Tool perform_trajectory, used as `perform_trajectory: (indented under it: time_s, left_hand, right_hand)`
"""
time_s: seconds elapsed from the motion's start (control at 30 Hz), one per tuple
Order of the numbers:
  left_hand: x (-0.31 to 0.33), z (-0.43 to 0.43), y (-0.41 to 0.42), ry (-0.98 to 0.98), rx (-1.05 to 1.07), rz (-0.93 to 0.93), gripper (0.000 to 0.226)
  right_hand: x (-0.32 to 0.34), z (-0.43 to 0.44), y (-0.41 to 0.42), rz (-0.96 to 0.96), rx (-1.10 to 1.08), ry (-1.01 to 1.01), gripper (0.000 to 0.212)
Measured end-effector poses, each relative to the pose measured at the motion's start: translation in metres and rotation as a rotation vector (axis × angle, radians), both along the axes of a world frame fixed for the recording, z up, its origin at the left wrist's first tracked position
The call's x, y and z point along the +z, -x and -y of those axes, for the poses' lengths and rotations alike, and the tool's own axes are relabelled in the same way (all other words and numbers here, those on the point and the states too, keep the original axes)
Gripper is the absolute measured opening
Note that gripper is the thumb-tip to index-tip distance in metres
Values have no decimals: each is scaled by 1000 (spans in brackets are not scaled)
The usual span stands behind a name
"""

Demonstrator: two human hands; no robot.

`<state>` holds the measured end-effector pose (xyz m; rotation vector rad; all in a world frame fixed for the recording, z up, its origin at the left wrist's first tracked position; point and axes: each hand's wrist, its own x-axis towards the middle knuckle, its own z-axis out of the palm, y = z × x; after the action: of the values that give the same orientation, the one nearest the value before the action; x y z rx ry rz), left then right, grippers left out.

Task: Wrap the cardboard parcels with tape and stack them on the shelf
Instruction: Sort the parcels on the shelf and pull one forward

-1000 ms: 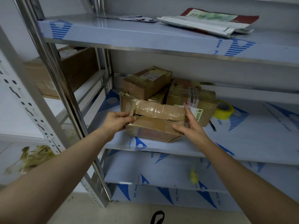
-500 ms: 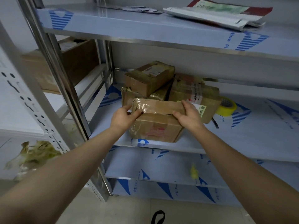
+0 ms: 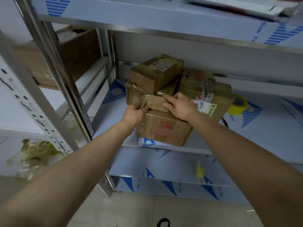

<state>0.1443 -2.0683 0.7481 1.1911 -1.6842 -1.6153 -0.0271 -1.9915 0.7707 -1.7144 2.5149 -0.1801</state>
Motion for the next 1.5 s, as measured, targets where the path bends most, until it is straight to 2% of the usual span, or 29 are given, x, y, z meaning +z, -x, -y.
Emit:
perform_trajectory:
  time_s: [0.2,0.33,0.5,0.67,0.77,0.9,1.03,1.17,1.3,1.5]
  left_hand:
    - [-7,-10,8,-164,57,-184,31]
    - [-11,-8,6,-242,22,-259,51]
    - [-16,-8,3,-270,-11,-287,77]
    - [-16,-8,-1,-221,-70,-359,73]
    - [-10,-9,-4,-20,-149,-220,66]
    - [-2,-2,-3,336,-127,155,52]
    - [6,4,-2,557,-181,297,39]
    - [21,11,2,759,-235,390,42]
    - [39,23,16,892,-467,549,60]
    - [41,31,30,1052,-613,742,56]
  right_hand:
    - [0,5,6,-12,27,-73,49]
    - [1,6,9,-6,52,-155,55]
    - [11,5,19,145,112,-223,76]
    - [14,9,25,232,148,-243,81]
    - [16,11,29,181,208,-187,79]
    - [13,10,23,-90,359,-59,65]
    - [15,2,18,-265,420,-15,49]
    - [19,-3,9,-272,418,-5,42]
    - [21,-3,5,-293,424,25,39]
    - [18,-7,10,-133,390,43,38]
